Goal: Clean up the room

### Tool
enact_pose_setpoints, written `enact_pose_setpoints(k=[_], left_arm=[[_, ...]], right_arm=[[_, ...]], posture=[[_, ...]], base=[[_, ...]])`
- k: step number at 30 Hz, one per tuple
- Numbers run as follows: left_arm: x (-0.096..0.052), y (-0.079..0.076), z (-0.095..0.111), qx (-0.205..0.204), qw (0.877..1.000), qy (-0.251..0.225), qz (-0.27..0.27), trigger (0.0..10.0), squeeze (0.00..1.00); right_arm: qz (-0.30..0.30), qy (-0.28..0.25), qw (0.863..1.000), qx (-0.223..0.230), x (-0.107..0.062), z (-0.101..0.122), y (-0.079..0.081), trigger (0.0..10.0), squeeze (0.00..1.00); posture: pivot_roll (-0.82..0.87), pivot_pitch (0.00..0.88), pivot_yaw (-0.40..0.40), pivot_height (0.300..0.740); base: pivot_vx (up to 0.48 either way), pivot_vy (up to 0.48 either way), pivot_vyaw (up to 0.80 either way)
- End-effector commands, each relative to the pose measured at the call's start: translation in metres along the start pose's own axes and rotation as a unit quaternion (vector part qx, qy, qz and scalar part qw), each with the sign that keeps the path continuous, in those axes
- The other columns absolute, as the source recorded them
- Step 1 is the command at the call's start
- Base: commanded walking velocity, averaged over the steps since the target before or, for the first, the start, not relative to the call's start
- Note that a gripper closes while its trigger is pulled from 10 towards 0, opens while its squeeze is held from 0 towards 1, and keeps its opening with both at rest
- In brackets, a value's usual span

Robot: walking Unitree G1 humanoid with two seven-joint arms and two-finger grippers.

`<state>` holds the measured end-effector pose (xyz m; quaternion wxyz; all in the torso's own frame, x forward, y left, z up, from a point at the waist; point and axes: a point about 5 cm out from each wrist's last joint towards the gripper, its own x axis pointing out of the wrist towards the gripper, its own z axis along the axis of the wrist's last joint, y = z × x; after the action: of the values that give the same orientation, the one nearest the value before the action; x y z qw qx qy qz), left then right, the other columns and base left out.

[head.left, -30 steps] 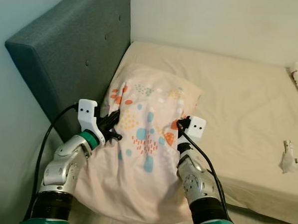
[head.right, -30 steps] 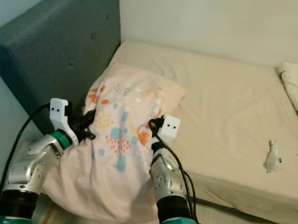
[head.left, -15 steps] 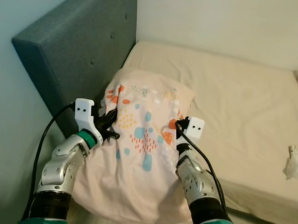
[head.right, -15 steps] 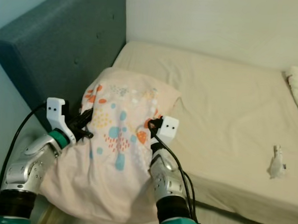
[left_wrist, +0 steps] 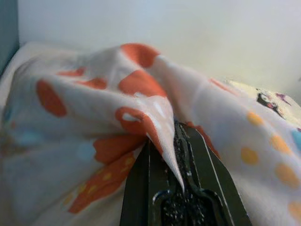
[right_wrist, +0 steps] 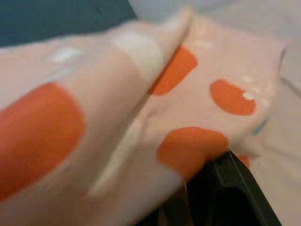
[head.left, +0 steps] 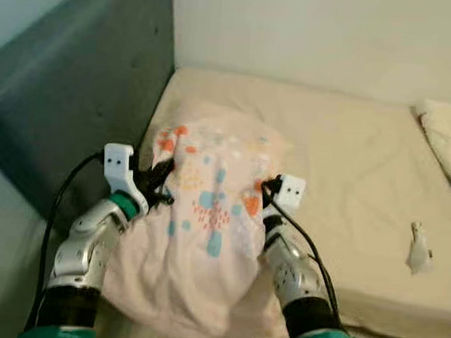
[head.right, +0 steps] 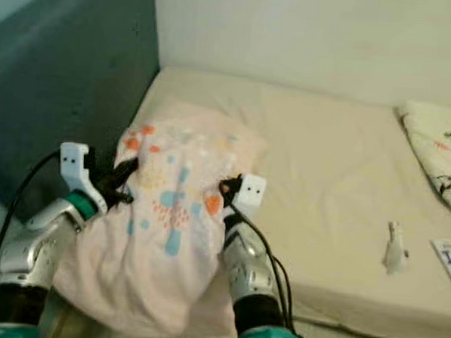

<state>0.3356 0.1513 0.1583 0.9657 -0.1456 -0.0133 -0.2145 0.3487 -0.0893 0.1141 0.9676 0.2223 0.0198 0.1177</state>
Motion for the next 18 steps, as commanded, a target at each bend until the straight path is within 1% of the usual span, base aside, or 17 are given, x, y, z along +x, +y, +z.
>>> enact_pose_setpoints(k=[1, 9, 11, 13, 18], left_arm=[[0.0053, -0.0139, 0.0041, 0.005, 0.999, -0.009, -0.037, 10.0, 0.0], [0.006, -0.0158, 0.0042, 0.015, 0.999, -0.003, -0.043, 10.0, 0.0], [0.0059, -0.0152, 0.0042, 0.017, 0.999, -0.001, -0.045, 10.0, 0.0], [0.0062, -0.0144, 0.0039, 0.019, 0.999, -0.002, -0.044, 10.0, 0.0], [0.0097, -0.0118, 0.0027, 0.024, 0.999, -0.002, -0.029, 10.0, 0.0]], right_arm=[[0.035, -0.013, 0.999, 0.009, 0.0057, 0.0026, 0.0219, 10.0, 0.0], [0.03, -0.01, 0.999, 0.012, 0.0055, 0.0013, 0.0213, 10.0, 0.0], [0.028, -0.011, 0.999, 0.013, 0.0049, 0.0007, 0.0223, 10.0, 0.0], [0.025, -0.012, 0.999, 0.016, 0.0045, 0.0006, 0.0224, 10.0, 0.0], [0.021, -0.015, 1.0, 0.017, 0.004, 0.0014, 0.0215, 10.0, 0.0]], posture=[[0.19, 0.088, 0.056, 0.74], [0.19, 0.11, 0.051, 0.74], [0.19, 0.133, 0.07, 0.74], [0.19, 0.132, 0.074, 0.74], [0.18, 0.133, 0.069, 0.74]], base=[[0.0, 0.0, 0.0], [0.0, 0.0, 0.0], [0.0, 0.0, 0.0], [0.0, 0.0, 0.0], [0.0, 0.0, 0.0]])
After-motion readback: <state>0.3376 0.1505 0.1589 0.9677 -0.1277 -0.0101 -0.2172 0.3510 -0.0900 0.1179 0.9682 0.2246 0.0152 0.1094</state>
